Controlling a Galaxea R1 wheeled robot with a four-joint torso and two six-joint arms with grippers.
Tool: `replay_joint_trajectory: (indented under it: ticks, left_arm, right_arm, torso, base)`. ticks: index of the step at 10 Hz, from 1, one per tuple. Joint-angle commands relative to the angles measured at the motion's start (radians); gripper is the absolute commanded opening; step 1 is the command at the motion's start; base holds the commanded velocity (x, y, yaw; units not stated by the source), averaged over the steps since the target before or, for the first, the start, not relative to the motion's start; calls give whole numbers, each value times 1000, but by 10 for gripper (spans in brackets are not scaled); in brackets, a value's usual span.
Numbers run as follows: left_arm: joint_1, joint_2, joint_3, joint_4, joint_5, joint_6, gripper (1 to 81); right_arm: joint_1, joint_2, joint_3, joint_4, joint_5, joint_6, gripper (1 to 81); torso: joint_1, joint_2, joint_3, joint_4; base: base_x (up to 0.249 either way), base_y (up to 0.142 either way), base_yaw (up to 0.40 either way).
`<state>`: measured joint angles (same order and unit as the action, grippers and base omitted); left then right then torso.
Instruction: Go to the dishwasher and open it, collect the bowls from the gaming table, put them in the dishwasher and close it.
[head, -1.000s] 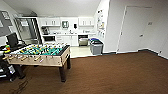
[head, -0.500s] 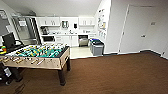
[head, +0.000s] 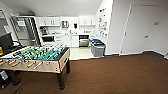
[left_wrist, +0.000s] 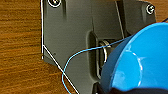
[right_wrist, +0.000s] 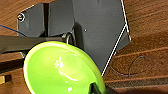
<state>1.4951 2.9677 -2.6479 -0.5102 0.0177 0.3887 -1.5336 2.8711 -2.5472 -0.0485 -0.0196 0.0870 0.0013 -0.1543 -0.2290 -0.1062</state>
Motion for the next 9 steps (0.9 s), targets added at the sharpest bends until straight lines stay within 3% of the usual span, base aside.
replay_joint_trajectory:
  ticks: [1, 9]
  left_arm:
    - [-48, 18, 16, 7, 85, -1, 10]
    - [-49, 18, 16, 18, 85, -1, 10]
  right_arm:
    - [45, -10, 3, -10, -56, -3, 10]
    - [43, -7, -1, -10, -56, -3, 10]
  torso:
    - [0, 0, 0, 0]
    - [0, 0, 0, 0]
  base:
    - [222, 0, 0]
    - [208, 0, 0]
